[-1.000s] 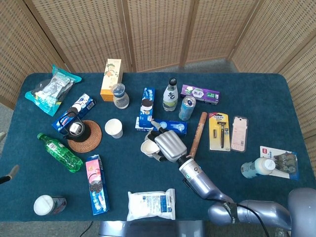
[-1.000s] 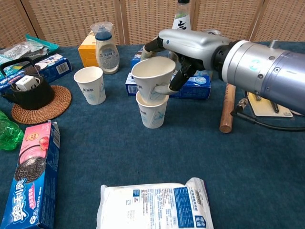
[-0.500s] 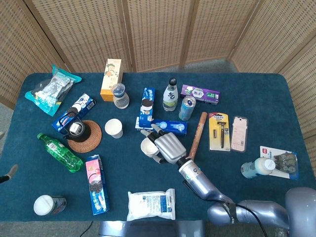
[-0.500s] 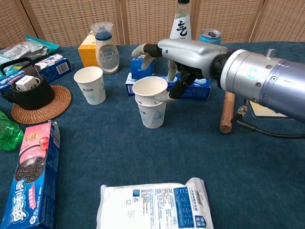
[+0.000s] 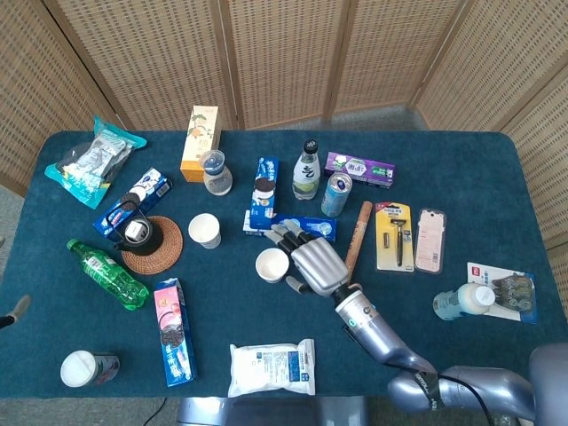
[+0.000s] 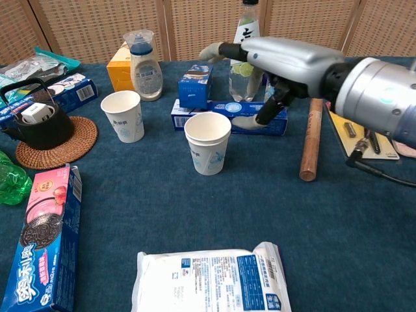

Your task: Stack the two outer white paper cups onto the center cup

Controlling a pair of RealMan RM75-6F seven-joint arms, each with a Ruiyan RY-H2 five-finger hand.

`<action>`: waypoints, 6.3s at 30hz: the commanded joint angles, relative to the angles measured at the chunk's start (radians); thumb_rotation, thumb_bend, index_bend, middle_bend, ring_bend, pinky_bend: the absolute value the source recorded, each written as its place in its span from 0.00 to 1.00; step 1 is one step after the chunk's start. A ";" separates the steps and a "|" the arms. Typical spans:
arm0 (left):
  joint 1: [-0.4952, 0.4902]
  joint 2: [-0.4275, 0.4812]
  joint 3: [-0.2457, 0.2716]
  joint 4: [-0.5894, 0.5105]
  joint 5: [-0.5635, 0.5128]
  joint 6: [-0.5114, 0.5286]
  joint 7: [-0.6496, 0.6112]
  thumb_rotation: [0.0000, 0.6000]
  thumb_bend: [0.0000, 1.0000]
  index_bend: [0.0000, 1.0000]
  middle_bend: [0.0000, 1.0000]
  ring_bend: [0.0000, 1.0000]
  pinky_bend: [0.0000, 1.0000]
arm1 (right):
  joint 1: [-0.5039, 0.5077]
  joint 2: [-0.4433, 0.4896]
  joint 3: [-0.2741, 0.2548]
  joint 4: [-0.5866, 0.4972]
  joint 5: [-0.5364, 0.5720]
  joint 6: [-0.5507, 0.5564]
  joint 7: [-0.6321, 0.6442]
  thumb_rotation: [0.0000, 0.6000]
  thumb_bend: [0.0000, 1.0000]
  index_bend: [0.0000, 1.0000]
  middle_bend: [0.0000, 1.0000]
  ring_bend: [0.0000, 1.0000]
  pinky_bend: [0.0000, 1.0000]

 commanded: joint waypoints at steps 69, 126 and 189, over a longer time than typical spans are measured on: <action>-0.283 0.043 -0.114 -0.124 -0.260 -0.388 0.247 1.00 0.32 0.00 0.00 0.00 0.00 | -0.537 0.240 -0.061 0.291 -0.254 0.523 0.500 1.00 0.34 0.04 0.01 0.00 0.35; -0.899 -0.610 -0.111 0.310 -0.839 -0.564 0.848 1.00 0.32 0.00 0.00 0.00 0.20 | -0.556 0.252 -0.022 0.261 -0.257 0.493 0.562 1.00 0.37 0.04 0.01 0.00 0.35; -0.872 -0.424 -0.177 -0.204 -0.670 -0.328 0.857 1.00 0.35 0.13 0.37 0.29 0.51 | -0.563 0.244 -0.029 0.250 -0.276 0.488 0.544 1.00 0.38 0.04 0.02 0.00 0.35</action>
